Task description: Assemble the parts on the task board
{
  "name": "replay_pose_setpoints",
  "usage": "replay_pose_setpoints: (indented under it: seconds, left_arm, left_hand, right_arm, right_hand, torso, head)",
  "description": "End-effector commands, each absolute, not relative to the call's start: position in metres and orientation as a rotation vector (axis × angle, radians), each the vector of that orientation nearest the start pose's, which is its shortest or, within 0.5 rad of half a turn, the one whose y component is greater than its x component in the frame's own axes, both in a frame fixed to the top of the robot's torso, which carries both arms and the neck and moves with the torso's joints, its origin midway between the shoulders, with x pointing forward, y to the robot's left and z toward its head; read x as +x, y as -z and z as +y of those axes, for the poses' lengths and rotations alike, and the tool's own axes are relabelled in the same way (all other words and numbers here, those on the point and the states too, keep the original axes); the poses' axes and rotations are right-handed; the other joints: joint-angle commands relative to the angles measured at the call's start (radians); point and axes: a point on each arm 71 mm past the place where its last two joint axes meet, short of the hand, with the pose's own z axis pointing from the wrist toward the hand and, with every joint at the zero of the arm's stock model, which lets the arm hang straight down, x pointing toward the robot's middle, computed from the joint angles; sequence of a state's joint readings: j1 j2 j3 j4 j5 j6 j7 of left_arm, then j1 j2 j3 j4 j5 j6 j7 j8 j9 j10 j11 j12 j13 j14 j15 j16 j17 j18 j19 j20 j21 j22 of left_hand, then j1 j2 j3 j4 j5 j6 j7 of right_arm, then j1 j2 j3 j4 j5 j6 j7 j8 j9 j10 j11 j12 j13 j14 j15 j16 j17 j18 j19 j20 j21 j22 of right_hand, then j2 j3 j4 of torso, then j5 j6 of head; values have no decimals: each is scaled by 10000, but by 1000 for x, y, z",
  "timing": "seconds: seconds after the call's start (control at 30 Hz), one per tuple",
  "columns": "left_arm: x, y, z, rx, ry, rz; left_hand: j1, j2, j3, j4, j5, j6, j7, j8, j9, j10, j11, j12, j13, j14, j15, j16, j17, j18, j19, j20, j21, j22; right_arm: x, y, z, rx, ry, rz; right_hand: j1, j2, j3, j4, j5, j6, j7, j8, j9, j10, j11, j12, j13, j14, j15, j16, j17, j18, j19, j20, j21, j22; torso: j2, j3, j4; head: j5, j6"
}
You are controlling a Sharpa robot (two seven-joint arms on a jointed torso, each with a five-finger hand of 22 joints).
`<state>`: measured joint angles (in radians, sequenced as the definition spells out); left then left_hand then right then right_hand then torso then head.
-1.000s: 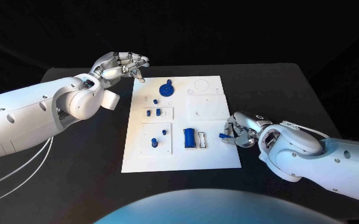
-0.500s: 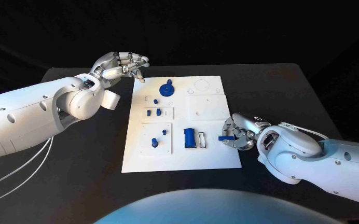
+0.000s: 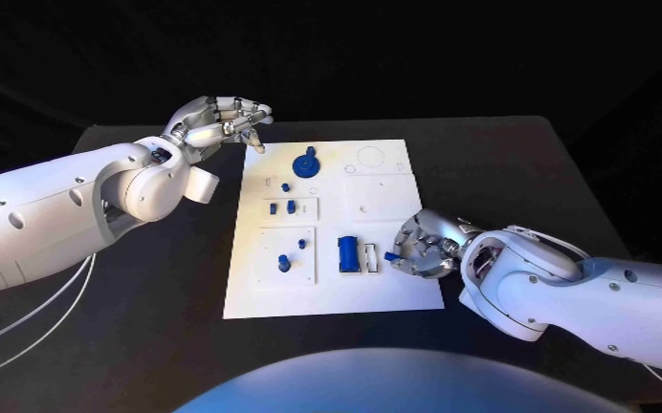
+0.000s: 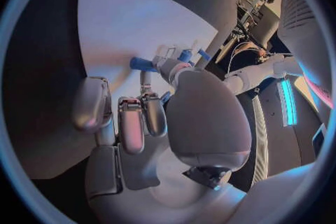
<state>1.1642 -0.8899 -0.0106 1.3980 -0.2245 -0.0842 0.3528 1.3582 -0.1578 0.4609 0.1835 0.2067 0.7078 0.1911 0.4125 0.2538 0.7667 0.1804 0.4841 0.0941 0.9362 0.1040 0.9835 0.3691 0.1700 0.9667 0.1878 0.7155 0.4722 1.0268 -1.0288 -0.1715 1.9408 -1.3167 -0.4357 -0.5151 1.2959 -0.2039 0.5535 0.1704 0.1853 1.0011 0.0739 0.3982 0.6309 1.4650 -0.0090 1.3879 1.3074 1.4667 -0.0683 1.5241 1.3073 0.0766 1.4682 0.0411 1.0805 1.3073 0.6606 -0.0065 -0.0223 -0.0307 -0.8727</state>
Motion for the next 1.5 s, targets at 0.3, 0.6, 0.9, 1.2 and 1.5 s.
replay_pose_setpoints:
  seconds: [0.3,0.6,0.9,1.2,1.5]
  left_arm:
    - [499,192,254,-8976,15365,15722]
    - [499,192,254,-8971,15379,15735]
    - [499,192,253,-8972,15379,15747]
    - [499,192,253,-8970,15384,15754]
    - [499,192,253,-8961,15407,15772]
  left_hand:
    - [-8,61,-16,65,4,-48,552,34,-16,-93,-1,69,12,-45,-12,29,10,131,49,22,-46,-10]
    - [-8,61,-16,65,4,-48,552,34,-16,-93,-1,69,12,-45,-12,29,10,131,49,22,-46,-10]
    - [-8,61,-16,65,4,-48,552,34,-16,-93,-1,69,12,-45,-12,29,10,131,49,22,-46,-10]
    - [-8,61,-16,65,4,-48,552,34,-16,-93,-1,69,12,-45,-12,29,10,131,49,22,-46,-10]
    - [4,63,-16,79,4,-64,552,67,-22,-117,0,108,13,-49,-12,36,19,131,55,23,-53,-16]
  right_arm:
    - [348,269,-185,3552,-6172,20639]
    - [351,272,-179,3622,-6159,20601]
    - [354,274,-174,3469,-6135,20748]
    - [357,277,-171,3389,-6113,20813]
    - [358,280,-170,3344,-6041,20896]
  right_hand:
    - [-772,128,169,136,-8,27,-134,176,147,127,-43,94,1337,879,-71,86,1875,-20,125,-83,149,1639]
    - [-1297,133,168,280,-15,71,-164,294,253,194,-68,178,1399,892,-93,116,1932,-38,166,-100,285,1666]
    - [-1542,137,159,362,-17,103,-181,347,297,232,-83,228,1437,895,-106,123,1943,-42,177,-112,318,1672]
    - [-1585,127,151,371,-19,112,-187,360,306,240,-86,240,1446,896,-108,125,1947,-42,177,-114,312,1670]
    - [-1656,117,139,390,-21,141,-197,390,326,244,-94,242,1448,895,-113,123,1943,-41,177,-118,313,1670]
  torso:
    - [3,6,-1]
    - [7,23,-2]
    - [0,15,-10]
    - [-2,10,-4]
    - [-3,9,-6]
  head:
    - [14,1]
    - [28,1]
    - [46,1]
    - [50,1]
    - [71,1]
